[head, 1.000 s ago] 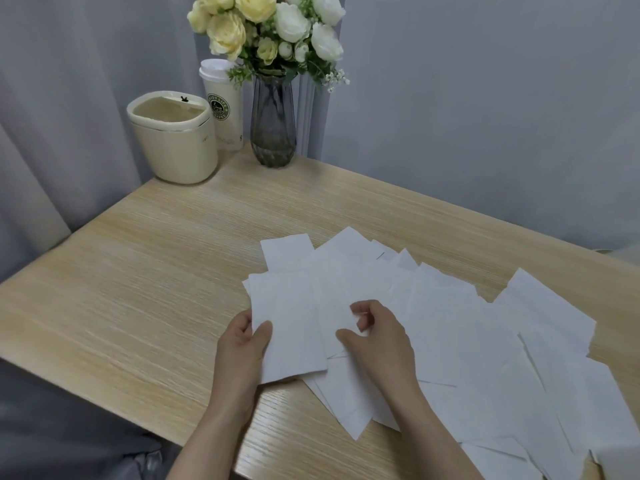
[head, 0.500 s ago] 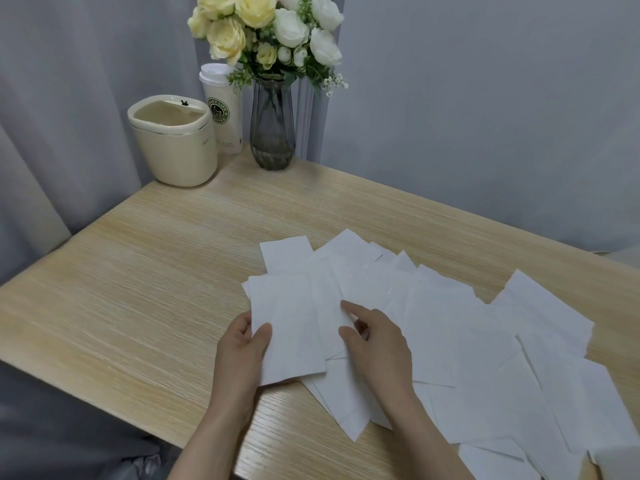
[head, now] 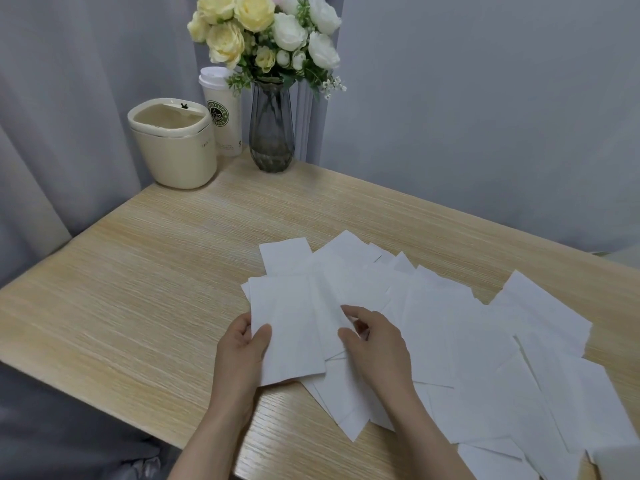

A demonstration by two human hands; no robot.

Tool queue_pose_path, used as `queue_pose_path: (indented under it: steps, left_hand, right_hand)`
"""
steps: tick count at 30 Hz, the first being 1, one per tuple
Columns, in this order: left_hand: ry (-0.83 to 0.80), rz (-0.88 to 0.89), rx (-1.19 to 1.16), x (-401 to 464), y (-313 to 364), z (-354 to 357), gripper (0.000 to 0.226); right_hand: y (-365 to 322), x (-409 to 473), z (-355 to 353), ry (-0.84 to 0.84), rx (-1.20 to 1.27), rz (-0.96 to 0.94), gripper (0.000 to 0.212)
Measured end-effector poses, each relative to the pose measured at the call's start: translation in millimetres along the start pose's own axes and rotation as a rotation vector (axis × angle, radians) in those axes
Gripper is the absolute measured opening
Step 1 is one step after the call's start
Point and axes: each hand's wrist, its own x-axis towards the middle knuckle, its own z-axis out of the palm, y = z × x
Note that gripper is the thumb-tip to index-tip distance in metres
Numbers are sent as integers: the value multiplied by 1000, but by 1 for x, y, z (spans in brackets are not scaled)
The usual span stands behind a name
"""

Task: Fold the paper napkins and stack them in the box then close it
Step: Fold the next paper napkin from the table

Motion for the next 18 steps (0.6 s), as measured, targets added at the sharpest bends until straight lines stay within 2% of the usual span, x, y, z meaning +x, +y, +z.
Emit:
queue_pose_path:
  steps: [5, 10, 14, 18]
  left_hand:
    - [-2, -13, 5, 0, 1, 0, 17]
    - [10, -26, -17, -2, 3, 1, 18]
    - [7, -26, -46, -8, 3, 3, 18]
    - [-38, -41, -51, -17, 0, 14, 18]
  right_hand:
    - [-2, -4, 2, 81, -27, -15, 10]
    - [1, -4, -7, 102, 18, 73, 16]
    - [12, -10, -24, 73, 183, 118, 15]
    - [25, -19, -41, 158, 370, 150, 17]
